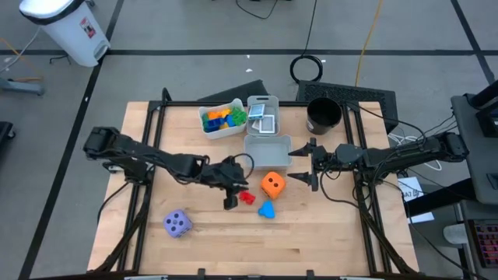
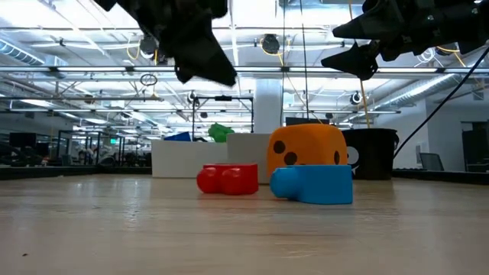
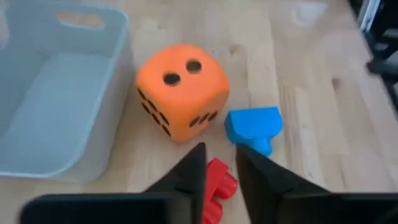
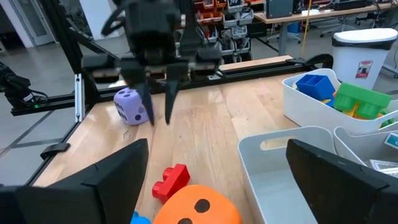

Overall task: Pick & Place Toys
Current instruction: Put the red game piece into the white bin

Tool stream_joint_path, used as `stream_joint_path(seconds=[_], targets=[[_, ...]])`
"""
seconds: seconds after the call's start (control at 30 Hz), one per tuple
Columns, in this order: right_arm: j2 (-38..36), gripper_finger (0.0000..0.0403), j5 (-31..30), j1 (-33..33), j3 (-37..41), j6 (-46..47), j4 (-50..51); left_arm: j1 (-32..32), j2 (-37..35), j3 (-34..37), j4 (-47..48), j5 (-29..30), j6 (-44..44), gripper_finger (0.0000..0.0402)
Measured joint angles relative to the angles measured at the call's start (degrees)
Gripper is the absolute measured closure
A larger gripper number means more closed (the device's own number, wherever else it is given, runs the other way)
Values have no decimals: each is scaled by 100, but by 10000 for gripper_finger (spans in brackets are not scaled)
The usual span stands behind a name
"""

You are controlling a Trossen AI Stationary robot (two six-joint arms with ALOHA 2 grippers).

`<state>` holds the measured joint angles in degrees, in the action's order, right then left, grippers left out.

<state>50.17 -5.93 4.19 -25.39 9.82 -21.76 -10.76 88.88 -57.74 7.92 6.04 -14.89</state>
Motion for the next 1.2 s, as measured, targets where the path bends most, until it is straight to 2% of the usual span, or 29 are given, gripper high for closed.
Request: stream_joint_path(seconds=[0.33, 0.47, 0.6, 0.7, 0.77, 1.03, 1.2], targets=[[-1, 46, 0, 4, -1, 1, 13, -148, 1453, 3, -292, -9, 940, 113], [-1, 46, 0, 4, -1, 1, 11, -142, 1929, 3, -437, -7, 1007, 65], [1, 46, 0, 4, -1, 1, 13, -124, 2146, -22, -587, 24, 974, 41], [0, 46, 0, 4, -1, 0, 13, -121, 2171, -21, -588, 130, 818, 47], [1, 46, 0, 4, -1, 1, 13, -119, 2127, -21, -564, 91, 846, 69], [-1, 46, 0, 4, -1, 1, 14, -110, 2044, 1, -509, -16, 657, 232], [-1, 46, 0, 4, -1, 1, 16, -40, 1705, 31, -322, -5, 481, 232]])
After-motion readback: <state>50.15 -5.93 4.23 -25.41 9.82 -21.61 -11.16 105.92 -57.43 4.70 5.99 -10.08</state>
